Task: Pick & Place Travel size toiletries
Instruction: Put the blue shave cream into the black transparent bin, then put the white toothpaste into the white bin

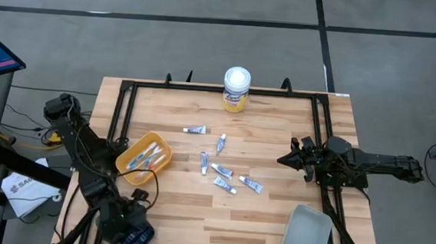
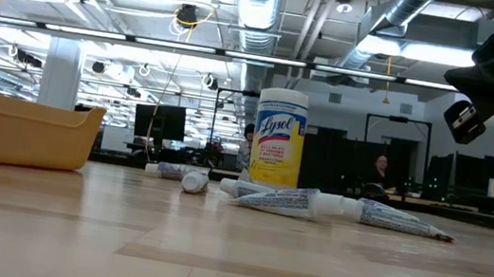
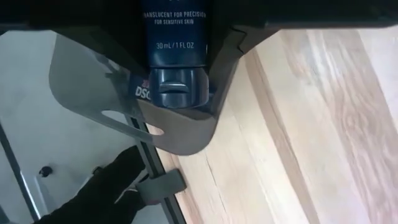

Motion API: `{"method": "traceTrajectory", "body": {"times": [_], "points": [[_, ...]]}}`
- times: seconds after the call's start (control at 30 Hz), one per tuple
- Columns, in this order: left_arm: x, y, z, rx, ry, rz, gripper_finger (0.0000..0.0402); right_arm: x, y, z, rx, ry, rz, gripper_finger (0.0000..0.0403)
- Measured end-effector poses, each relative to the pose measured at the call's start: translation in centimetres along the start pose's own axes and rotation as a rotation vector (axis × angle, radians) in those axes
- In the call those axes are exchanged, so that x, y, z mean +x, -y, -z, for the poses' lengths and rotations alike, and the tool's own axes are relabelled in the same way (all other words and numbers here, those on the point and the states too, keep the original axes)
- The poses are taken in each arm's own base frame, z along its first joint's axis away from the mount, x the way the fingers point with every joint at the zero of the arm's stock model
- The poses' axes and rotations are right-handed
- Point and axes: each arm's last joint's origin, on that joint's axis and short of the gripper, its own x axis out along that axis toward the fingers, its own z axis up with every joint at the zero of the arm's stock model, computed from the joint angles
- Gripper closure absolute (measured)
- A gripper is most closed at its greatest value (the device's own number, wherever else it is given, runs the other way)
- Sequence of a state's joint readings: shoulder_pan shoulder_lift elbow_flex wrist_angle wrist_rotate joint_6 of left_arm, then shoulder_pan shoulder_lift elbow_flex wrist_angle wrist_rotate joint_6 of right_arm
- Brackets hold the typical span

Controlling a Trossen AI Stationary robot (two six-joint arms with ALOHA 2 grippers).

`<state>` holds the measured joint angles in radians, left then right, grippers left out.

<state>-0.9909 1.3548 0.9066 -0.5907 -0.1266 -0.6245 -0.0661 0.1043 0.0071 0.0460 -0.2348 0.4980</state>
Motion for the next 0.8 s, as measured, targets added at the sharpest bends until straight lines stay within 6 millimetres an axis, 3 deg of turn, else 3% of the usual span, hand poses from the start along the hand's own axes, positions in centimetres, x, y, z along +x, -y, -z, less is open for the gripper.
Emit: {"method": "traceTrajectory", "body": {"times": [0.47, 0.73, 0.8], "points": [[0.0, 0.2, -0.4, 0.013, 0.033, 0.025, 0.0253, 0.0, 0.0, 0.0, 0.0, 0.0, 0.0, 0.0403], [0.0, 0.5, -0.9, -0.006, 0.087, 0.057, 0.0206, 0.0, 0.0, 0.0, 0.0, 0.0, 0.0, 0.0403], [-0.1, 0.2, -1.3, -0.098, 0.144, 0.014, 0.0195, 0.0, 0.0, 0.0, 0.0, 0.0, 0.0, 0.0403]]}}
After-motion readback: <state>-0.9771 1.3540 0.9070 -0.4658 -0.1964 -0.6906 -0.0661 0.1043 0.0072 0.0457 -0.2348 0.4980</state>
